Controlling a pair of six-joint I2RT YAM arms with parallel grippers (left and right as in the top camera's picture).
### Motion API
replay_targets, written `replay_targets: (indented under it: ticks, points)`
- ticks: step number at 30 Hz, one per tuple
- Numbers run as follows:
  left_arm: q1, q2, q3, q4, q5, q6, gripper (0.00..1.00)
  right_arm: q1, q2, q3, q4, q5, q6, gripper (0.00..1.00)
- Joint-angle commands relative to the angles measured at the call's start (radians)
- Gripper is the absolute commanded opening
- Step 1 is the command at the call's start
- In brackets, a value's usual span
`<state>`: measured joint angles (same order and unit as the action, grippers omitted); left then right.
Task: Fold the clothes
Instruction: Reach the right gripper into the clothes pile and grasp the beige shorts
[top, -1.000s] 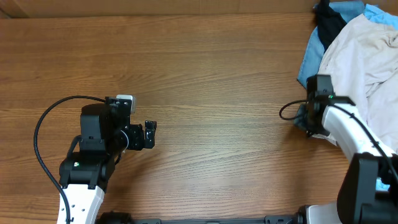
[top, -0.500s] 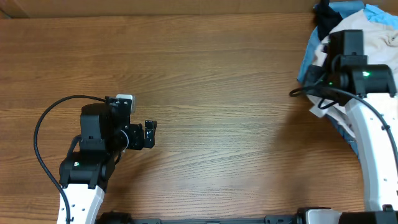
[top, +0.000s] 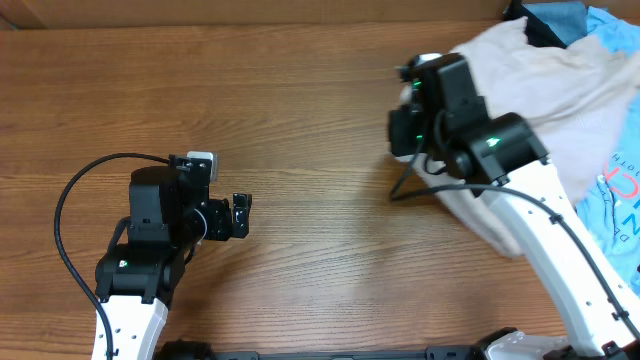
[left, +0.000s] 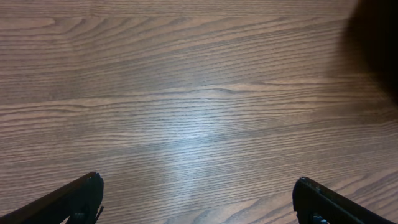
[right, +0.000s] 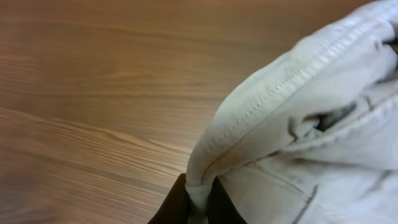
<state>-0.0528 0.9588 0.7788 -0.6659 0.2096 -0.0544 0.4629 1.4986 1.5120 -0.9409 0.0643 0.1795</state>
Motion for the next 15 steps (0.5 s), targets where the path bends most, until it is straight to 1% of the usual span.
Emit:
replay_targets:
  ticks: [1,9,15]
  points:
    - [-0.005,0.002,0.025,-0.001,0.023,-0.022,1.0,0.055,0.02,0.027,0.061,-0.029,0.052,0.04]
    - [-0.005,0.002,0.025,-0.002,0.027,-0.022,1.0,0.138,0.158,0.027,0.193,-0.093,0.056,0.04]
    - [-0.005,0.002,0.025,-0.003,0.028,-0.022,1.0,0.195,0.296,0.027,0.432,-0.098,0.056,0.04]
